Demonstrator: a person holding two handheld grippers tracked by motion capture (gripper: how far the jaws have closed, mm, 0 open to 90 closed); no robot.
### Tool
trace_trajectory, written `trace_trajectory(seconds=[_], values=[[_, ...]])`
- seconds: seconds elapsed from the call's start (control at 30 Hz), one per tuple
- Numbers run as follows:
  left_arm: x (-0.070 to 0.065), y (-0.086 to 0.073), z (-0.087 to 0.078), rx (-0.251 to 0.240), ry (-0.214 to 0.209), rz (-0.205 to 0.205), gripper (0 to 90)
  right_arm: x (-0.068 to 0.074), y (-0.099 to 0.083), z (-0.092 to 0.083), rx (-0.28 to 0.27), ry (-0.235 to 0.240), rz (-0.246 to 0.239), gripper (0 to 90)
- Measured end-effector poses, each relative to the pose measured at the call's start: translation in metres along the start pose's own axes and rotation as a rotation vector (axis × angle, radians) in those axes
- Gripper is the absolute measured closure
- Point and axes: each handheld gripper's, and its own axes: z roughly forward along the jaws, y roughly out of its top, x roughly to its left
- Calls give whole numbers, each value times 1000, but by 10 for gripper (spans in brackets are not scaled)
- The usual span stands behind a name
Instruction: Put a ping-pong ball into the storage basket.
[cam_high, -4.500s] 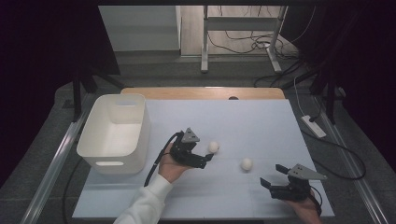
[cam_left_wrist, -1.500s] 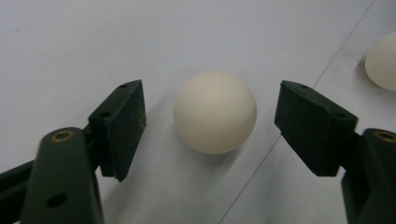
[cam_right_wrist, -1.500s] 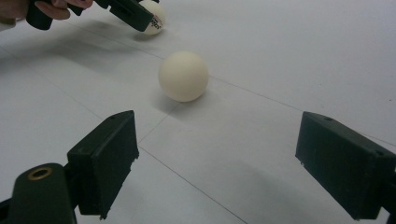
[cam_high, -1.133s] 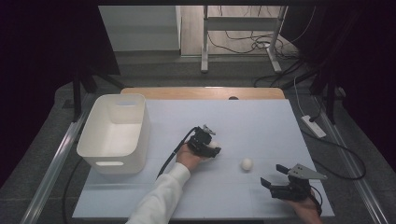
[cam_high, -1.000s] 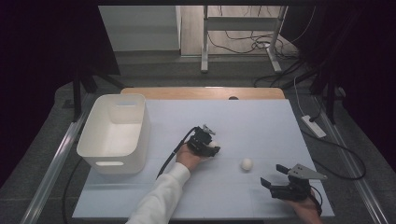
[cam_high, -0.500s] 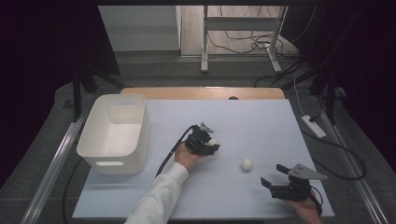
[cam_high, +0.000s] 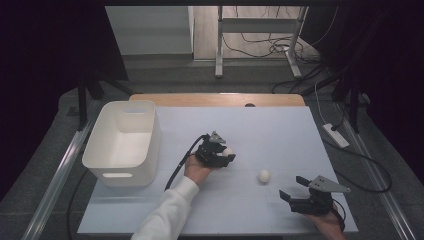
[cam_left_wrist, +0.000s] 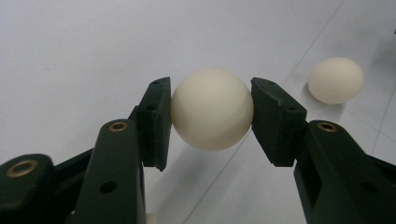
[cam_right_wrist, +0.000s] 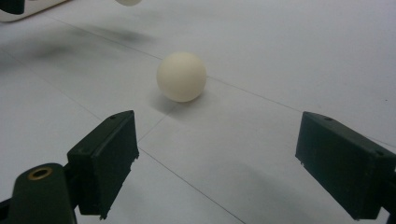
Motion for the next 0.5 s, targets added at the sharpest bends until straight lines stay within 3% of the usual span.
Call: trace_trajectory(seconds=[0.5], values=[[-4, 0, -14, -57, -12, 11, 510, 0, 0, 0, -1, -3, 0, 125]])
